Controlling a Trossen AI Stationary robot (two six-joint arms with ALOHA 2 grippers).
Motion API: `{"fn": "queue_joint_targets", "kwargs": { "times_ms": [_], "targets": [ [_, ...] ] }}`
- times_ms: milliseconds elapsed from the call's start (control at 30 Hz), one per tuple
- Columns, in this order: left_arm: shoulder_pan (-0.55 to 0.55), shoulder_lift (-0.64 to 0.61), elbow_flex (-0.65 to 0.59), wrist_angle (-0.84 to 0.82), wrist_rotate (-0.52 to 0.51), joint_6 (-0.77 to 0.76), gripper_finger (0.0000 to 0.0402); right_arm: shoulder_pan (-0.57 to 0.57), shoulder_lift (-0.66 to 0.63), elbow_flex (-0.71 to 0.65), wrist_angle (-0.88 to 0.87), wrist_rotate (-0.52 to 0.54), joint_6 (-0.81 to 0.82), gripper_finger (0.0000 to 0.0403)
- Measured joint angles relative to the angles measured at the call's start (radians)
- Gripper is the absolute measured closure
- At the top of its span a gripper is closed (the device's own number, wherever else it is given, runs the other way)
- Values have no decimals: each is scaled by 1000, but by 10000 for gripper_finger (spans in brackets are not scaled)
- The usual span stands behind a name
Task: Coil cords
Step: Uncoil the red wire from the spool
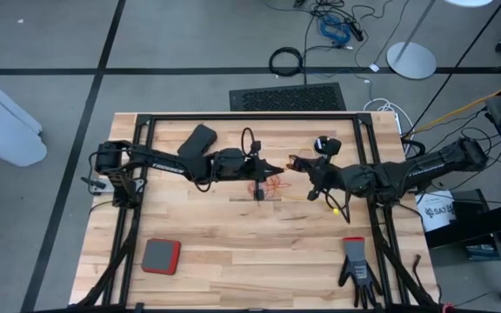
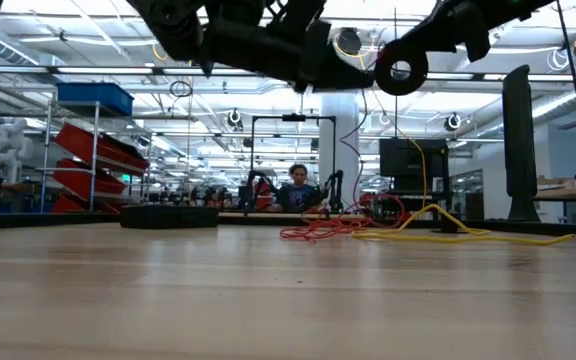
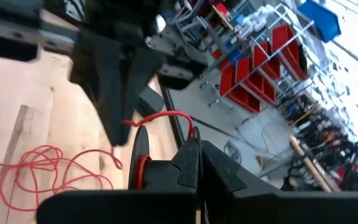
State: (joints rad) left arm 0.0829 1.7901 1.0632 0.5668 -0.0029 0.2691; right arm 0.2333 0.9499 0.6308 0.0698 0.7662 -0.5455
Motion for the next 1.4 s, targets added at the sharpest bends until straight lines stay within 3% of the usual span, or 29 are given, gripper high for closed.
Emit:
{"fn": "queue_joint_targets", "kwargs": {
  "times_ms": [467,733,967,1133,1400],
  "targets": [
    [89,1,-80,83,-1,-67,402,99,18,0,83,46,-71,403],
    [107,85,-78,187,35,-150,402,115,83,0,248,-33,-136,403],
    [69,175,3,190,97,-186,402,86,179,0,447,-34,-207,403],
    [25,215,56,180,112,-186,402,50,235,0,554,54,-272,403],
    [-9,218,70,186,134,-185,402,7,260,0,503,154,-304,403]
  ]
}}
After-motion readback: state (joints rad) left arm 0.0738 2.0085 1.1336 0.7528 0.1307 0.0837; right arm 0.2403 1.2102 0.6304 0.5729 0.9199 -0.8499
